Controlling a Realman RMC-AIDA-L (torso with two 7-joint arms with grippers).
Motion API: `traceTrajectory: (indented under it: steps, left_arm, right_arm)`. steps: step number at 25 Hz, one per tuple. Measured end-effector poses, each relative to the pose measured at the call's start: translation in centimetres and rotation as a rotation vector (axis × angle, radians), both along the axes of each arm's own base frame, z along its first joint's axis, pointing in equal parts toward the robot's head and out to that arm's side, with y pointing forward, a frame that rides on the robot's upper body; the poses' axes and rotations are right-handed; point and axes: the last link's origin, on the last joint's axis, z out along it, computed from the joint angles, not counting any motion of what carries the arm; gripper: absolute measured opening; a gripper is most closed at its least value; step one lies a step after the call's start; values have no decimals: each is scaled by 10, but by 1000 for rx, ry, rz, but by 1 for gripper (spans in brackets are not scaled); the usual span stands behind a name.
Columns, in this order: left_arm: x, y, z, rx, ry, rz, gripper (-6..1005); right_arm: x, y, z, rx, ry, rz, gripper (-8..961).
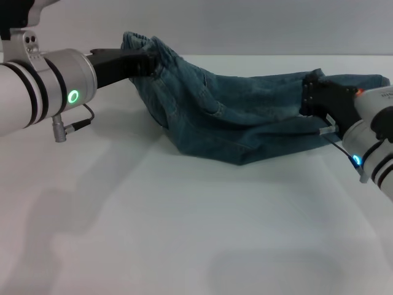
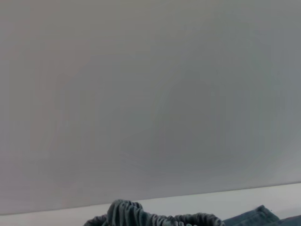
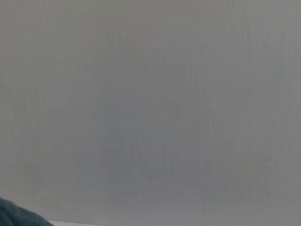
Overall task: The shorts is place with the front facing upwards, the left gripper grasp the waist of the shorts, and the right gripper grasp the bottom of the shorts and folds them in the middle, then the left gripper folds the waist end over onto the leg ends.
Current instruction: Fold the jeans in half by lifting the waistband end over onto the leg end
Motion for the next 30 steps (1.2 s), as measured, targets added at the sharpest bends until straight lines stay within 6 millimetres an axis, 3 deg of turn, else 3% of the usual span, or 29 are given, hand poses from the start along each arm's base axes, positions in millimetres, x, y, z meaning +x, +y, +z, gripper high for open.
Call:
traceTrajectory:
  steps: [30]
  left_arm:
    - [70,-10,5,-5,-26,-208,135]
  right_arm:
    - [-22,7,-30,-167,0,-12,-2]
